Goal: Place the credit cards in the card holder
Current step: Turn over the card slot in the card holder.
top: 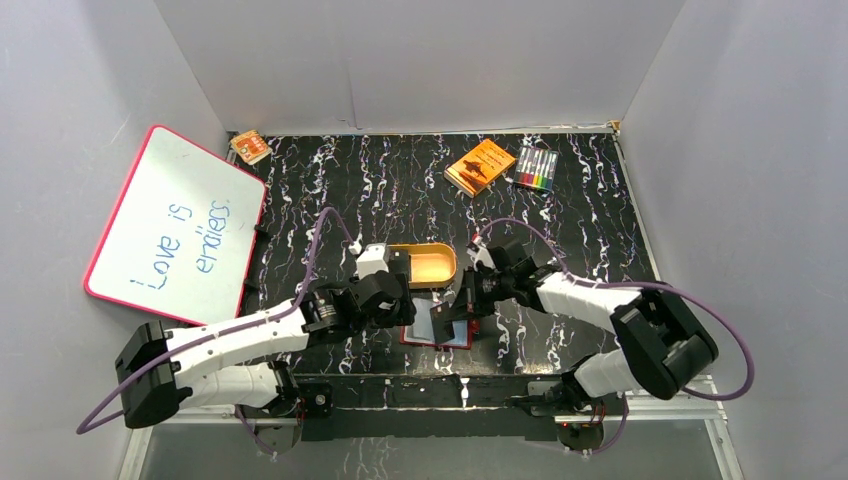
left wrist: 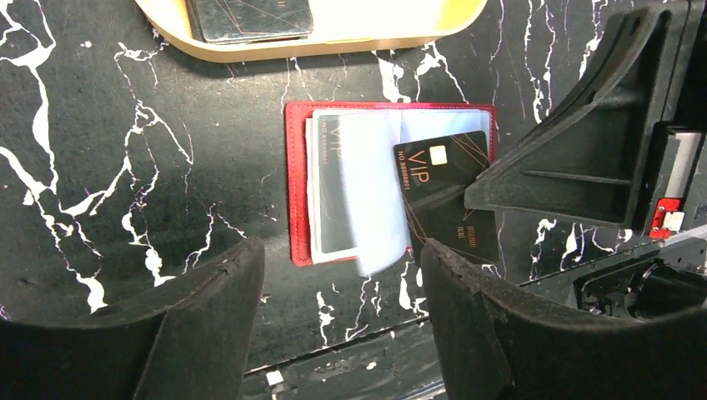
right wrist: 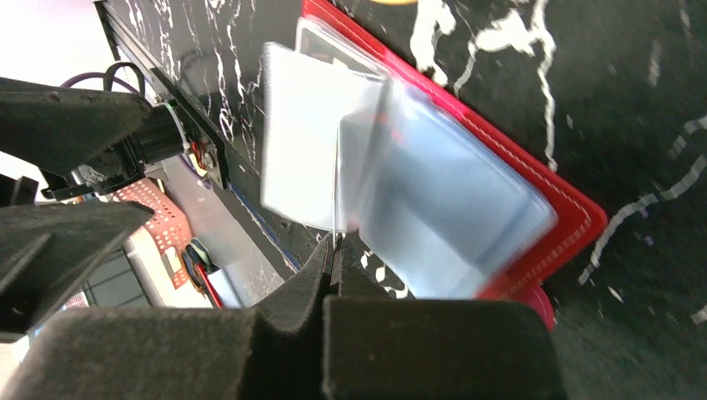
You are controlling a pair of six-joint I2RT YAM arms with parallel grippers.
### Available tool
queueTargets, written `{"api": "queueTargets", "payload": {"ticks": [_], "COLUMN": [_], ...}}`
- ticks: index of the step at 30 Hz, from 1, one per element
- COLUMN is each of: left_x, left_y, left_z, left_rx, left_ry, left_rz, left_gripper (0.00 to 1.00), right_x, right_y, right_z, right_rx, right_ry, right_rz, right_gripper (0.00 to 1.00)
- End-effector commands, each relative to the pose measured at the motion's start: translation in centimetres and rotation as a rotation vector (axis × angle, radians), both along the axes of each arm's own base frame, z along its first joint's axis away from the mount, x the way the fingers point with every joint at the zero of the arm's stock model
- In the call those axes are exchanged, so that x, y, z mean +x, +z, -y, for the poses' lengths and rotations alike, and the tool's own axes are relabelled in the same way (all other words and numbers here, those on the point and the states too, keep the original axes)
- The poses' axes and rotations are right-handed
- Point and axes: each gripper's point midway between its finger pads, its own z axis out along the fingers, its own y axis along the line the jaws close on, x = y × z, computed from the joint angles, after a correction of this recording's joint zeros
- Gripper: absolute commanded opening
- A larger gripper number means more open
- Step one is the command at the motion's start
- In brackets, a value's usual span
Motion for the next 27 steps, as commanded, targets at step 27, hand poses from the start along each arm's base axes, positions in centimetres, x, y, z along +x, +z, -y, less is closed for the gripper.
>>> {"api": "queueTargets", "payload": {"ticks": [27], "left_x": [1.6], "left_y": [-6.6], "left_z": [-4.3], "left_rx": [0.132], "left_ry": [0.192], "left_rz": [-0.071], "left_gripper": [0.62], "right_x": [0.7], "right_y": [0.7], "right_z": [0.2], "right_rx": [0.009], "right_ry": [-0.095], "right_rz": [0.064], "right_gripper": [0.00]}}
